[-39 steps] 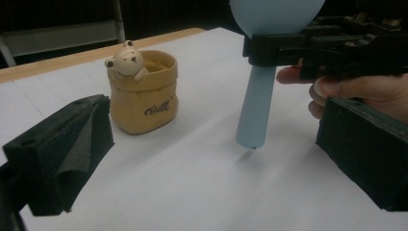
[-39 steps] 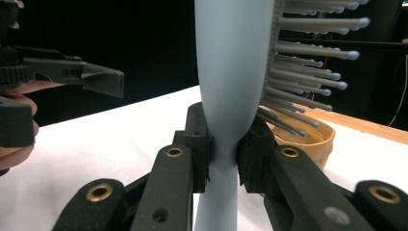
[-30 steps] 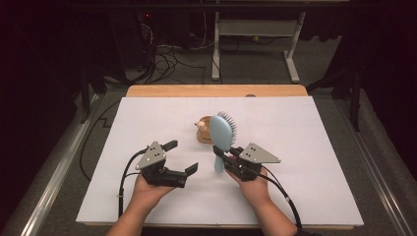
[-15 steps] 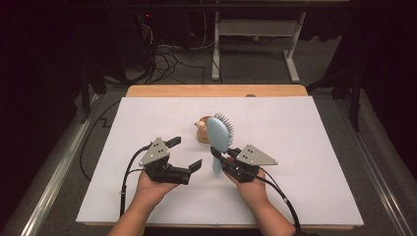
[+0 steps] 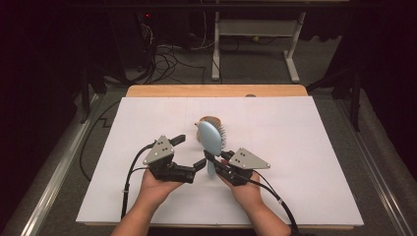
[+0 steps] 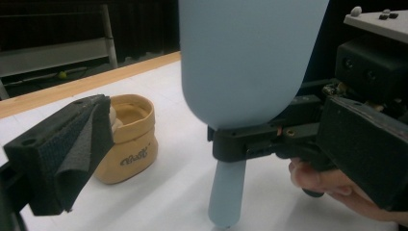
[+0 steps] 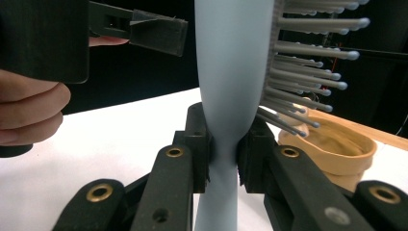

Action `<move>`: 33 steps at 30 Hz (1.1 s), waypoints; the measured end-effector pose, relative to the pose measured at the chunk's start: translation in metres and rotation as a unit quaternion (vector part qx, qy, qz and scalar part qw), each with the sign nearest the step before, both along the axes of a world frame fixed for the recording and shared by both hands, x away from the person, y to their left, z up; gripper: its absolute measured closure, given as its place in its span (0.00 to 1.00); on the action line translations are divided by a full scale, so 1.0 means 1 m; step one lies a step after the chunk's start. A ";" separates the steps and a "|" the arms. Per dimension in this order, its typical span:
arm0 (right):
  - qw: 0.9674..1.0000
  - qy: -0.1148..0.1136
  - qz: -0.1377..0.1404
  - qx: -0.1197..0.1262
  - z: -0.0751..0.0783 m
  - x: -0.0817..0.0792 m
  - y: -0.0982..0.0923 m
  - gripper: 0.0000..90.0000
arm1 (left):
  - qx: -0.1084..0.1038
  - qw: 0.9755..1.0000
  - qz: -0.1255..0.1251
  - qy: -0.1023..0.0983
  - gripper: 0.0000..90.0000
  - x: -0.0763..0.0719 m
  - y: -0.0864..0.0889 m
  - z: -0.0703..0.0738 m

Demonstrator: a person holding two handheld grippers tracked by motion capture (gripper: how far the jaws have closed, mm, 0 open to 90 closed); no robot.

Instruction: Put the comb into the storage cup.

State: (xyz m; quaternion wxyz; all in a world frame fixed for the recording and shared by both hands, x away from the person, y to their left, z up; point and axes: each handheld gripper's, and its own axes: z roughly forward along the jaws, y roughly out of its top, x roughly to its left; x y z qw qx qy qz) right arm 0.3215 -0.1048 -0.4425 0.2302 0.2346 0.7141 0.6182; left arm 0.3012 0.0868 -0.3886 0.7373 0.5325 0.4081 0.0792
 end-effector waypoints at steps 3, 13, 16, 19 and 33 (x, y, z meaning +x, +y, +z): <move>1.000 -0.001 0.003 -0.003 -0.001 0.000 0.004 0.87 | 0.000 1.000 -0.001 -0.003 0.01 0.000 -0.002 0.003; 1.000 -0.003 0.008 -0.004 -0.002 -0.001 0.010 0.87 | 0.000 1.000 -0.003 -0.005 0.01 0.000 -0.006 0.006; 1.000 -0.005 0.006 -0.004 -0.001 -0.002 0.010 0.87 | -0.002 1.000 -0.002 -0.004 0.01 0.001 -0.007 0.007; 1.000 -0.008 0.006 -0.004 -0.001 -0.002 0.010 0.87 | -0.002 1.000 -0.002 -0.004 0.01 0.001 -0.007 0.009; 1.000 -0.010 0.006 -0.004 0.000 -0.002 0.010 0.87 | -0.010 1.000 -0.003 -0.006 0.01 0.001 -0.014 0.012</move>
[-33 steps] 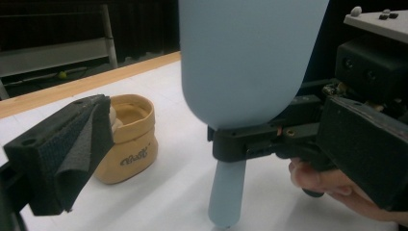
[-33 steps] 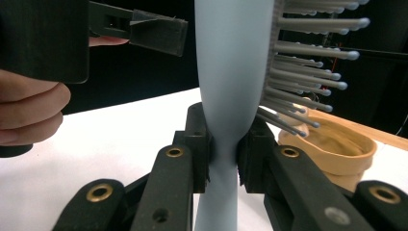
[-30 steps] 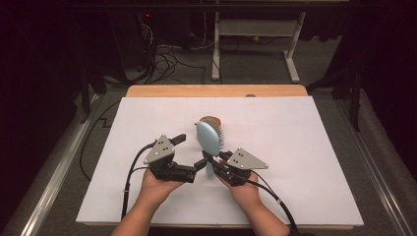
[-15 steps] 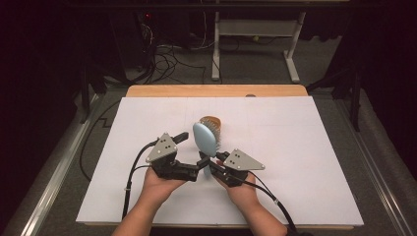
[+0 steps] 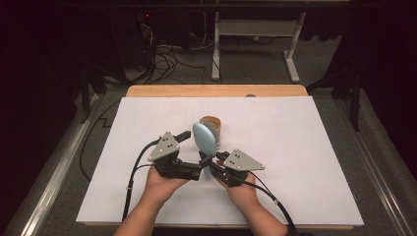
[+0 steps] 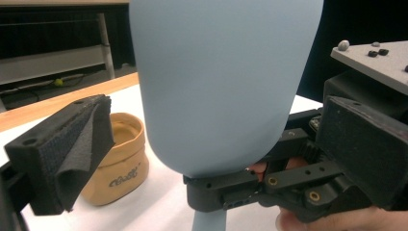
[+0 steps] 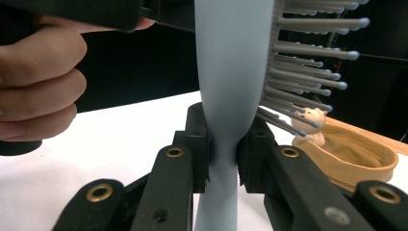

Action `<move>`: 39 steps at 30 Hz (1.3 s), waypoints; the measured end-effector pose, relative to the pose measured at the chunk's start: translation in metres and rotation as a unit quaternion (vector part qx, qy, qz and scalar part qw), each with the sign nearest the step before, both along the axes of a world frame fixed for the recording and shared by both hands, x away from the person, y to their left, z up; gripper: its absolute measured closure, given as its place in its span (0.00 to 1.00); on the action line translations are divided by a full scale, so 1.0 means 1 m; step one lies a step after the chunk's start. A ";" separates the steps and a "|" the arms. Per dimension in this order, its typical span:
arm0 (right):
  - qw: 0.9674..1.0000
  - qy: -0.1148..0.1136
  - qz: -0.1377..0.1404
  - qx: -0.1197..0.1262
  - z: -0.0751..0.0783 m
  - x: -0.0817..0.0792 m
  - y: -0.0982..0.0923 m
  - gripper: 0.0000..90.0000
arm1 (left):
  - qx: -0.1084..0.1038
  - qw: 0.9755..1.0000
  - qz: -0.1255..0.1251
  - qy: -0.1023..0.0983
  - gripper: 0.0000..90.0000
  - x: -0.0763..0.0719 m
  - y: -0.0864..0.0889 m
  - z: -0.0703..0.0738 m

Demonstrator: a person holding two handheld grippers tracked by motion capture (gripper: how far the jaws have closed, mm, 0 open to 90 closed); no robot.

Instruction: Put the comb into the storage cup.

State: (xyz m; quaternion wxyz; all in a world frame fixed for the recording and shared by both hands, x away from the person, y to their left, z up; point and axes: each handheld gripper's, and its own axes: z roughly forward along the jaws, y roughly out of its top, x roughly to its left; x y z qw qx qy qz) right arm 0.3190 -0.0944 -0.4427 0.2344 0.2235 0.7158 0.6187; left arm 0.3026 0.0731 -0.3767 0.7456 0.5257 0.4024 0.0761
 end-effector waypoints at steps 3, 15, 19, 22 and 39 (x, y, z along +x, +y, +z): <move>1.000 0.001 0.001 0.000 0.000 0.000 0.001 0.87 | 0.001 1.000 0.004 -0.004 0.01 0.000 -0.002 0.002; 1.000 0.001 0.003 -0.005 -0.003 -0.002 0.006 0.87 | 0.002 1.000 0.023 0.003 0.06 0.009 -0.014 0.006; 1.000 -0.001 0.002 -0.007 -0.004 -0.002 0.007 0.87 | 0.010 1.000 0.026 0.006 0.11 0.011 -0.015 0.005; 1.000 -0.001 0.000 -0.007 -0.004 -0.002 0.007 0.87 | 0.012 1.000 0.023 0.005 0.16 0.011 -0.015 0.005; 1.000 -0.002 -0.003 -0.008 -0.003 -0.001 0.006 0.86 | 0.009 1.000 0.018 0.002 0.23 0.009 -0.014 0.005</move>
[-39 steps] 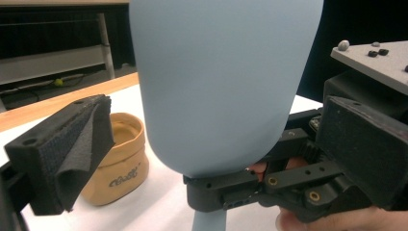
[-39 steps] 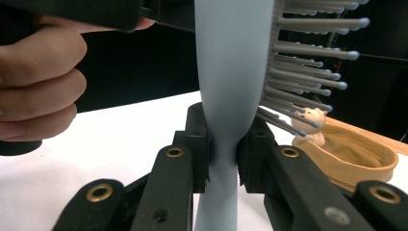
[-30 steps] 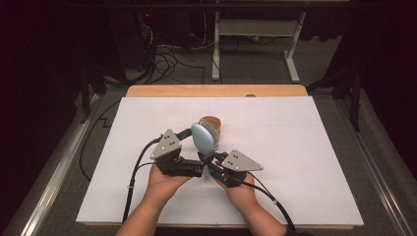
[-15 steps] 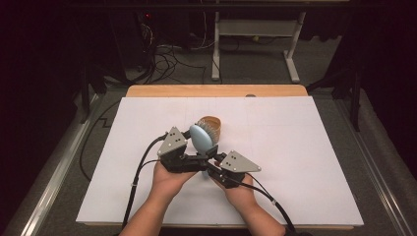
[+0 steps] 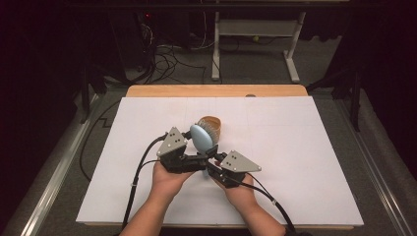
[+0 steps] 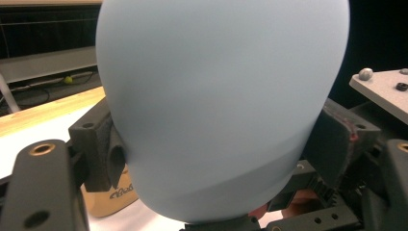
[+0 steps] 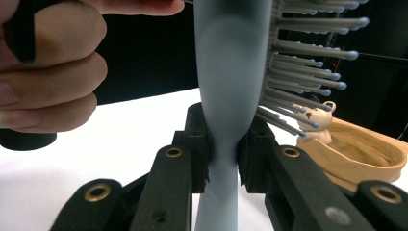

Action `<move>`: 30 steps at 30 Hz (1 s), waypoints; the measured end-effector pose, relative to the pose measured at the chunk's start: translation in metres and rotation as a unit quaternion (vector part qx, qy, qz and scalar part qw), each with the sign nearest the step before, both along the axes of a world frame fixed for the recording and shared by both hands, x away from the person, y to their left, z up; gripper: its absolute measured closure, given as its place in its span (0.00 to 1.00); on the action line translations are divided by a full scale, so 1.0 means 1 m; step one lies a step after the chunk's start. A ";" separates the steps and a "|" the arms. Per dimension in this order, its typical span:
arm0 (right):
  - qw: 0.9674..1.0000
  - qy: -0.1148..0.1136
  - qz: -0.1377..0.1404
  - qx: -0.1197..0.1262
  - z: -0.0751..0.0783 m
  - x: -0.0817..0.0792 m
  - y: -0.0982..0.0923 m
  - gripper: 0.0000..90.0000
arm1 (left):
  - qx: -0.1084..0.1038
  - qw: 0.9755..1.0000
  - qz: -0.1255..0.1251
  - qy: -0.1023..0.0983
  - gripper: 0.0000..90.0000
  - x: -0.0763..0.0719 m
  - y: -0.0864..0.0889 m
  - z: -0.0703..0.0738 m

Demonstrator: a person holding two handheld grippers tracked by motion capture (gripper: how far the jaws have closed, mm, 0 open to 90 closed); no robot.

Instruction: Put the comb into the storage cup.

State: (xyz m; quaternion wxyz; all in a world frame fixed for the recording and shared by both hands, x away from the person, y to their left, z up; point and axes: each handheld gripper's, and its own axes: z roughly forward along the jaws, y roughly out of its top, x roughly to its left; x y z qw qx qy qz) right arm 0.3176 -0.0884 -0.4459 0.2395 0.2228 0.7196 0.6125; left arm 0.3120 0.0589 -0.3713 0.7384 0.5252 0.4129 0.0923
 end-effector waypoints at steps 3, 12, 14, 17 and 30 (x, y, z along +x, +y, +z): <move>1.000 0.000 0.001 0.002 0.001 -0.001 0.000 0.86 | 0.005 1.000 0.000 -0.005 0.23 -0.001 -0.001 0.001; 1.000 0.014 0.002 0.006 0.001 0.002 -0.001 0.74 | 0.009 1.000 0.006 -0.010 0.23 -0.001 0.000 0.001; 1.000 0.020 0.003 0.005 0.001 0.002 -0.001 0.69 | 0.008 1.000 0.007 -0.010 0.23 -0.001 0.001 0.002; 1.000 0.022 0.004 0.004 0.001 0.002 -0.002 0.63 | 0.008 1.000 0.011 -0.012 0.23 -0.001 0.002 0.003; 0.998 0.060 0.022 -0.004 0.000 0.007 -0.007 0.39 | 0.007 0.999 0.028 -0.018 0.23 0.003 0.019 0.008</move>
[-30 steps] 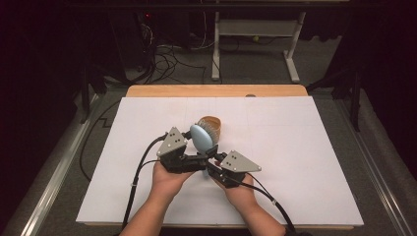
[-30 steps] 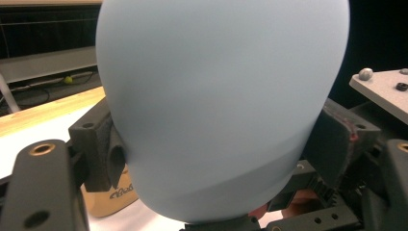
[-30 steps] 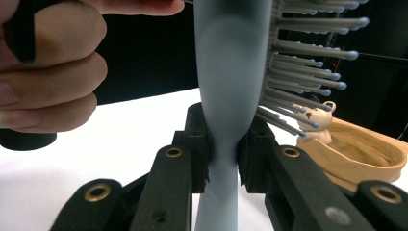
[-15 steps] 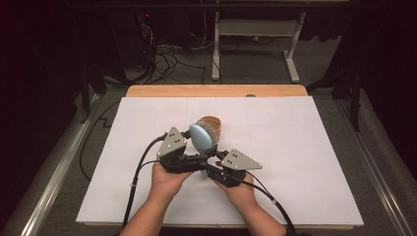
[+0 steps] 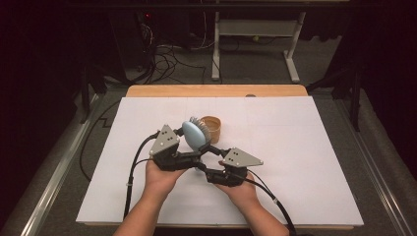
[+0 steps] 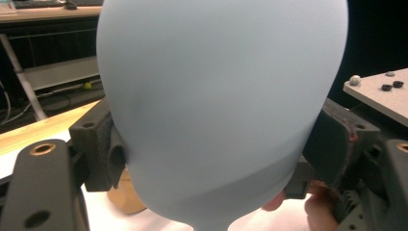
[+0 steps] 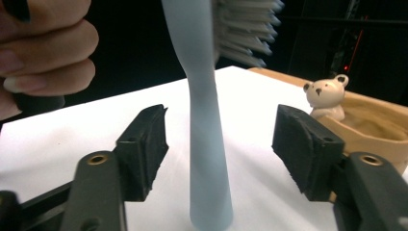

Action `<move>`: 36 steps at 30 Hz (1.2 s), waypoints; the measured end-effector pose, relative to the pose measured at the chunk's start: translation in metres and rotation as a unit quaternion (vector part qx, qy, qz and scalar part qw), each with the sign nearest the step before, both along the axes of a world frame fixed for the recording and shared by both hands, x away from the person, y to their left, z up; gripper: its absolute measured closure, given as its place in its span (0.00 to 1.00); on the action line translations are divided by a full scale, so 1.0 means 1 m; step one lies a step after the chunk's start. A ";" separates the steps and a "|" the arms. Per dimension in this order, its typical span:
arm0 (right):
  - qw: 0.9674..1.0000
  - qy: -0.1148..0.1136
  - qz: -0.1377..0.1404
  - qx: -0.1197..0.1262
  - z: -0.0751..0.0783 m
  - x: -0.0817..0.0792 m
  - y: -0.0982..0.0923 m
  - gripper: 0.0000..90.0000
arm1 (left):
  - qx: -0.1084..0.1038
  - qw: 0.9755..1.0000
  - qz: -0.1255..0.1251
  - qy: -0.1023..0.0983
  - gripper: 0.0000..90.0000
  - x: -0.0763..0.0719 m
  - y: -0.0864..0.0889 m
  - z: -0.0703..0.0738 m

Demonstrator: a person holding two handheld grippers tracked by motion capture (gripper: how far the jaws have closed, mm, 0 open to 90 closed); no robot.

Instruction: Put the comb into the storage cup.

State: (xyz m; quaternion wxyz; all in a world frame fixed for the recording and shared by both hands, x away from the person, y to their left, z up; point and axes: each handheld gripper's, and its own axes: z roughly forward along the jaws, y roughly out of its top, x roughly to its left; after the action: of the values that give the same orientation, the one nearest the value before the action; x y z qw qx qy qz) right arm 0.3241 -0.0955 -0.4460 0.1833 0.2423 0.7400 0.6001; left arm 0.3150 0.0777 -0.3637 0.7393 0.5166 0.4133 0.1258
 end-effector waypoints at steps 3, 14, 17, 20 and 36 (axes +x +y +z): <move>1.000 0.006 0.001 -0.003 0.000 0.000 -0.002 0.35 | 0.002 1.000 0.004 -0.003 0.23 0.001 0.005 0.001; 1.000 0.018 -0.011 0.003 0.002 0.003 -0.013 0.11 | 0.000 1.000 0.017 -0.005 0.23 0.006 0.017 0.001; 1.000 0.018 -0.012 0.007 0.002 0.003 -0.016 0.02 | 0.002 1.000 0.019 -0.005 0.23 0.007 0.019 0.000; 1.000 0.015 -0.020 0.003 0.002 0.003 -0.021 0.00 | -0.001 1.000 0.020 -0.005 0.23 0.008 0.022 -0.001; 0.997 0.007 -0.070 -0.015 0.000 -0.002 -0.074 0.00 | -0.006 1.000 0.030 -0.006 0.23 0.013 0.031 -0.002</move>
State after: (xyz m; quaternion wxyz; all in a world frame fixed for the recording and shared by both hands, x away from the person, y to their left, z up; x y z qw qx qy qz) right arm 0.3220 -0.1697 -0.4462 0.2230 0.2954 0.7313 0.5729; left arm 0.3278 0.1089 -0.3660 0.7406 0.4989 0.4249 0.1483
